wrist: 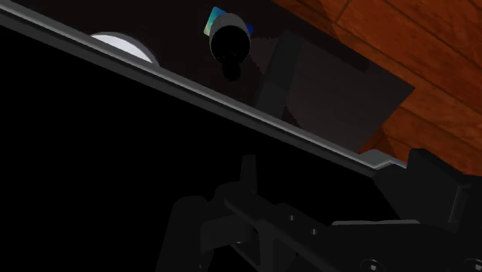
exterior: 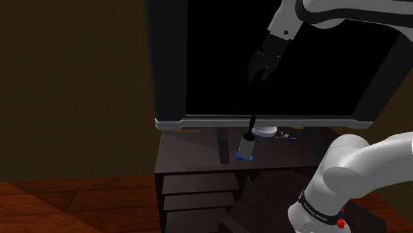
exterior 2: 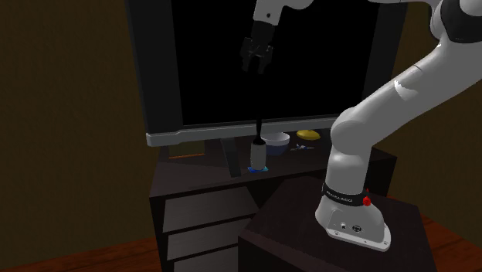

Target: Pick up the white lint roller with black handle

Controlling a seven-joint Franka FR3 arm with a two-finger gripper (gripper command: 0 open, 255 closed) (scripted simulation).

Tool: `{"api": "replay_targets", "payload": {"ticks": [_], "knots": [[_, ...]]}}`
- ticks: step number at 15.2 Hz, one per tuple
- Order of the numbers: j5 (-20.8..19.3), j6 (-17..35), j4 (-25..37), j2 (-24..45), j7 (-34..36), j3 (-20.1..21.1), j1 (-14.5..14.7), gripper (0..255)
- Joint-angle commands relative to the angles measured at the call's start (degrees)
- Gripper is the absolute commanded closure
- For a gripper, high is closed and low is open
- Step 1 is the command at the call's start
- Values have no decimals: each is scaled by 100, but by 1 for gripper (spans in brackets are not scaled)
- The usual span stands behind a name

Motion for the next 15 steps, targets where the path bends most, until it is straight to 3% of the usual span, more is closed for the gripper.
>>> {"api": "replay_targets", "payload": {"ticks": [1, 15], "knots": [[0, 0, 0, 0, 0, 0, 0, 0], [-837, 2031, -2681, -224, 145, 452, -293, 0]]}}
